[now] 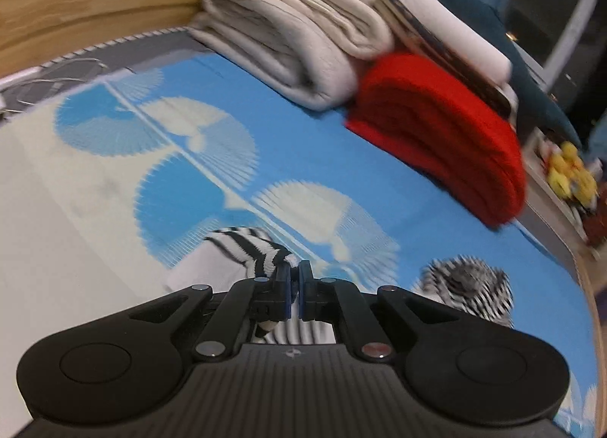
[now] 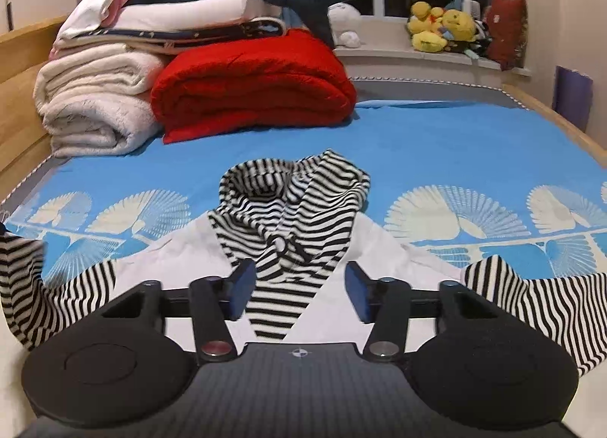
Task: Fold small clothes
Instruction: 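Carry the held sleeve across the shirt body with the left tool, release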
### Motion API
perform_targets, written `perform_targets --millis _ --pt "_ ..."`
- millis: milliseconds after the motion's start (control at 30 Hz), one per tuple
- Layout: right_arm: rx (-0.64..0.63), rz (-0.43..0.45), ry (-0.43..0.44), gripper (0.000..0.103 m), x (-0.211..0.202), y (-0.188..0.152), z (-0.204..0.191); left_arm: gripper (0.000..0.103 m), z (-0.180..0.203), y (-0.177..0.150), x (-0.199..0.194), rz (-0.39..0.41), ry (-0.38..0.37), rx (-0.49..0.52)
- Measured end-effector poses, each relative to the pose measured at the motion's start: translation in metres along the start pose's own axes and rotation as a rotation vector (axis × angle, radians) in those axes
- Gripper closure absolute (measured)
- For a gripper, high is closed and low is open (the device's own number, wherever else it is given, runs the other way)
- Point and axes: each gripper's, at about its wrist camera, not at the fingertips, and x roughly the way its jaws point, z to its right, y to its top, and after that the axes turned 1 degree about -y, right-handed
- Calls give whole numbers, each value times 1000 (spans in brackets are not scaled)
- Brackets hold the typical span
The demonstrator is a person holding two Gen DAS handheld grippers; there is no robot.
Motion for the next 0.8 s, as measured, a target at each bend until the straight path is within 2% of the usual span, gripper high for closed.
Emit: perform_targets --millis 200,300,400,500,567,600,667,700,767,800 --pt "108 0 -31 53 -12 0 11 100 26 -29 3 -45 -16 47" --pt "101 35 -42 53 -23 -1 9 100 43 -44 -5 -23 -29 94" --pt "108 68 -55 53 -33 -3 13 100 71 -61 -20 31 -46 178" --pt "153 75 -65 53 -36 -8 24 100 108 -82 -35 54 -153 250" --pt "180 56 -71 53 -32 -12 33 100 133 -99 -43 4 -289 287" --pt "185 48 -75 53 -29 -14 38 100 144 -108 -44 -55 -371 314" --pt "201 29 -97 53 -22 -15 49 94 162 -124 -39 -232 -564 381" --pt "219 25 -102 53 -20 -15 54 93 164 -129 -38 -266 -605 400" --pt "265 25 -111 51 -14 -16 69 87 154 -124 -35 -233 -537 371" --pt "283 9 -124 51 -10 -17 74 87 145 -118 -29 -227 -501 338"
